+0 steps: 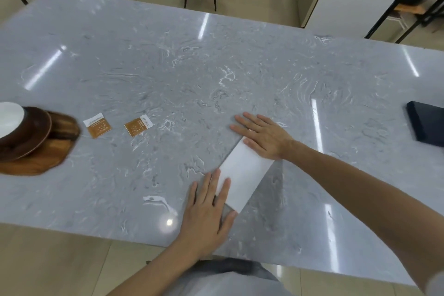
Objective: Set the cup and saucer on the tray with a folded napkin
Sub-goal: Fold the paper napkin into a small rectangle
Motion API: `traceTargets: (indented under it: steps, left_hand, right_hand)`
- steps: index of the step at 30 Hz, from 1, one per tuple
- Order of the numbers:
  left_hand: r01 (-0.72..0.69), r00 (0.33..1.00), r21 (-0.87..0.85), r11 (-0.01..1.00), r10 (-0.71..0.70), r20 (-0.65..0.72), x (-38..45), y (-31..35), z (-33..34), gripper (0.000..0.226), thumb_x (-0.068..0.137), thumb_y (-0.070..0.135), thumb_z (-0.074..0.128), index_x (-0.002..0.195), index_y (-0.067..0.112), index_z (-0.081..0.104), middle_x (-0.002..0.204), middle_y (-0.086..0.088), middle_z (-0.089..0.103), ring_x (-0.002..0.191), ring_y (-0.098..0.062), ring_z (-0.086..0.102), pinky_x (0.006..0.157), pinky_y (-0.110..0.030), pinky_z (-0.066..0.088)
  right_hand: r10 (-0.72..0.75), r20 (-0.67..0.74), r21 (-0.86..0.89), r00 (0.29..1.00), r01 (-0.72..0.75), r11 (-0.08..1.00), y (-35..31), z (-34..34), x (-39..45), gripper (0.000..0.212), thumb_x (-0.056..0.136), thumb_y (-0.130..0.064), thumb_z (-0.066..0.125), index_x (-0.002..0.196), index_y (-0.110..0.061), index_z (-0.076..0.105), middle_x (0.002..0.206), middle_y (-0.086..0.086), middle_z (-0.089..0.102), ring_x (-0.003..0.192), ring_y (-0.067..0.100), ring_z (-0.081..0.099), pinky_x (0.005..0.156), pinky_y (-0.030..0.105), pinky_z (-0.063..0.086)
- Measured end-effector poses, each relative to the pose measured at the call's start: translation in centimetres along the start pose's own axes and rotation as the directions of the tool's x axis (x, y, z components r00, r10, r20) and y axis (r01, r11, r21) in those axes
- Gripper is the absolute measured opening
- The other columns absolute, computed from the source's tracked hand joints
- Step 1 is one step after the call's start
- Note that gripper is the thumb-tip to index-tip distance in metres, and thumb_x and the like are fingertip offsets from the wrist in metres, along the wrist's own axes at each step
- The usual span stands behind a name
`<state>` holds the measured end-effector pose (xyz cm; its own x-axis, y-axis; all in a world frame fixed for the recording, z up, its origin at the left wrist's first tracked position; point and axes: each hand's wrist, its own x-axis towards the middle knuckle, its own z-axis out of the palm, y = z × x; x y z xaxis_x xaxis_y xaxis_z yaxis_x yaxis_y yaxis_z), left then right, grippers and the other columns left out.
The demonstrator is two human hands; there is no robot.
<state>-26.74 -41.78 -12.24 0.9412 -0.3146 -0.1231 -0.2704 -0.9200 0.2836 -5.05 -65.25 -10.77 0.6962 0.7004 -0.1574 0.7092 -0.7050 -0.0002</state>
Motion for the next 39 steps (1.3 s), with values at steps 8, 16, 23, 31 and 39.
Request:
traceTargets:
  steps: [8,16,23,31,39]
  left_hand:
    - [-0.283,0.959,0.024,0.959,0.283,-0.019,1.8,-2.8,-3.3,0.055,0.091,0.041,0.052,0.14,0.016,0.055,0.141,-0.015,0.052,0.126,-0.033,0.053,0.101,-0.047,0.049]
    - [-0.563,0.826,-0.009,0.826,0.563,-0.01,4.3,-5.7,-4.4,0.045,0.091,0.044,0.06,0.131,0.024,0.061,0.125,-0.003,0.057,0.112,-0.02,0.054,0.088,-0.034,0.052]
    - [-0.787,0.601,0.123,0.605,0.796,-0.071,5.4,-5.3,-4.1,0.025,0.09,0.026,0.067,0.109,0.012,0.071,0.109,-0.005,0.07,0.094,-0.02,0.065,0.069,-0.032,0.058]
    - [-0.797,0.596,0.046,0.602,0.797,-0.099,6.0,-5.5,-4.2,0.051,0.082,0.015,0.065,0.134,0.012,0.06,0.132,-0.005,0.063,0.121,-0.02,0.057,0.103,-0.032,0.05]
    - [-0.596,0.803,-0.346,0.725,0.547,-0.237,7.1,-4.4,-4.7,0.044,0.078,-0.007,0.074,0.12,0.007,0.073,0.131,-0.005,0.068,0.126,-0.019,0.058,0.106,-0.032,0.049]
  right_hand:
    - [0.613,-0.326,0.424,0.72,-0.469,0.775,-9.2,0.3,-7.5,0.042,0.098,-0.021,0.065,0.138,-0.014,0.061,0.155,0.015,0.045,0.134,0.038,0.049,0.109,0.053,0.046]
    - [0.497,-0.28,0.563,0.822,-0.279,0.778,-18.3,2.3,-16.2,0.028,0.087,-0.034,0.08,0.109,-0.017,0.078,0.121,0.002,0.07,0.106,0.019,0.067,0.088,0.03,0.058]
    - [0.398,-0.475,0.339,0.785,-0.254,0.906,-19.3,2.8,-16.5,0.026,0.098,-0.026,0.064,0.102,-0.008,0.081,0.107,0.007,0.079,0.085,0.026,0.075,0.07,0.032,0.063]
    - [0.545,-0.419,0.5,0.726,-0.317,0.806,-19.7,0.2,-16.0,0.019,0.089,0.0,0.074,0.108,0.002,0.074,0.109,0.015,0.077,0.093,0.029,0.077,0.077,0.036,0.064]
    - [0.676,-0.377,0.721,0.633,-0.258,0.644,-19.2,-0.8,-15.4,0.03,0.104,-0.025,0.049,0.119,-0.007,0.066,0.121,0.004,0.071,0.1,0.012,0.071,0.086,0.021,0.057]
